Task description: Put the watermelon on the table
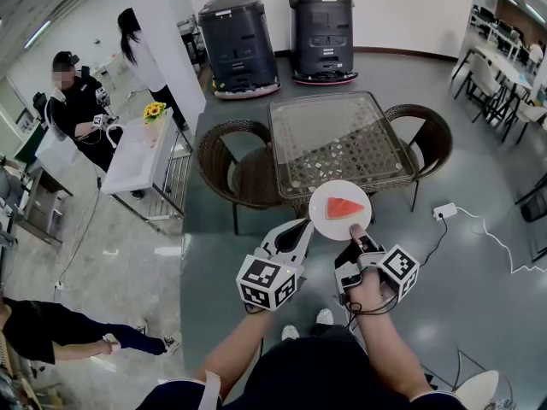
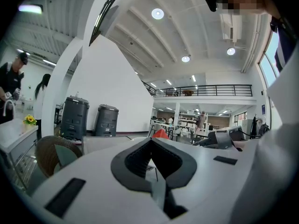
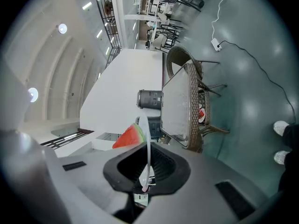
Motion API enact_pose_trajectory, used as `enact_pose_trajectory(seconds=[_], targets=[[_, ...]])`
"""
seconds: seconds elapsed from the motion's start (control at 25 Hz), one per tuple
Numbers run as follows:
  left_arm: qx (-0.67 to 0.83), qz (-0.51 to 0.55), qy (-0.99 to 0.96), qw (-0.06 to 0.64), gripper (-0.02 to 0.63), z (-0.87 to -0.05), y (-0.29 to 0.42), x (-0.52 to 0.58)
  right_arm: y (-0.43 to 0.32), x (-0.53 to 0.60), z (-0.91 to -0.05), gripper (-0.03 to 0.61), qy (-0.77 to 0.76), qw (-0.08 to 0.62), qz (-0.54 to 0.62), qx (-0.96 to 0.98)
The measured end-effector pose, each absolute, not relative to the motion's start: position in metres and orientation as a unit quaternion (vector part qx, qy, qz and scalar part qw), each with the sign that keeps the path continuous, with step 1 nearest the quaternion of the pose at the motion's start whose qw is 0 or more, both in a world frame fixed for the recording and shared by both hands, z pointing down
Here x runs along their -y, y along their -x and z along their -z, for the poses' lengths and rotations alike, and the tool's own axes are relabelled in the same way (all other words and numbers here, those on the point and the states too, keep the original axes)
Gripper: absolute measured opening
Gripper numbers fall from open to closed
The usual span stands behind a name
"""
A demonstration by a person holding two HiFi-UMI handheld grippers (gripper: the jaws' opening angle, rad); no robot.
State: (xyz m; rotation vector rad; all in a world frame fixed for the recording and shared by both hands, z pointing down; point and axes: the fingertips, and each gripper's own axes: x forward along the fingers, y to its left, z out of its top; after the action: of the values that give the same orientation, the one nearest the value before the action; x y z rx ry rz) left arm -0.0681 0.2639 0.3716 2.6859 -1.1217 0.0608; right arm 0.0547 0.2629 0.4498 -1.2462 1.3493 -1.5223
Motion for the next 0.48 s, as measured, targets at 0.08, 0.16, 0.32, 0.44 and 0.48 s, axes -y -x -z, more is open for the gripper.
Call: enact_pose_trajectory(seconds=[0.08,0.16,0.32,0.44,0.48], targets=[[0.385,-0.022,-0.915,0.114,0.005,-0.374,0.066,-0.262,-0.056,-0.259,-0.452,0.011,0.481,0.371,0.594,-0.527],[0.388,-0.024,-0.914,0.114,0.005,-0.376,0.064,-0.258,-0.059,-0.255,-0.453,0.011,0.481,0.369,0.596,-0.527],[0.396,-0.029,-0.911,0.115,0.005,-0.376,0.055,-0.248,-0.067,-0.244,-0.451,0.011,0.482,0.359,0.599,-0.529],[0.403,-0.031,-0.907,0.114,0.005,-0.380,0.046,-0.241,-0.075,-0.236,-0.456,0.011,0.478,0.353,0.604,-0.531],[0.406,-0.032,-0.906,0.114,0.005,-0.380,0.043,-0.237,-0.078,-0.232,-0.456,0.011,0.478,0.349,0.606,-0.532]])
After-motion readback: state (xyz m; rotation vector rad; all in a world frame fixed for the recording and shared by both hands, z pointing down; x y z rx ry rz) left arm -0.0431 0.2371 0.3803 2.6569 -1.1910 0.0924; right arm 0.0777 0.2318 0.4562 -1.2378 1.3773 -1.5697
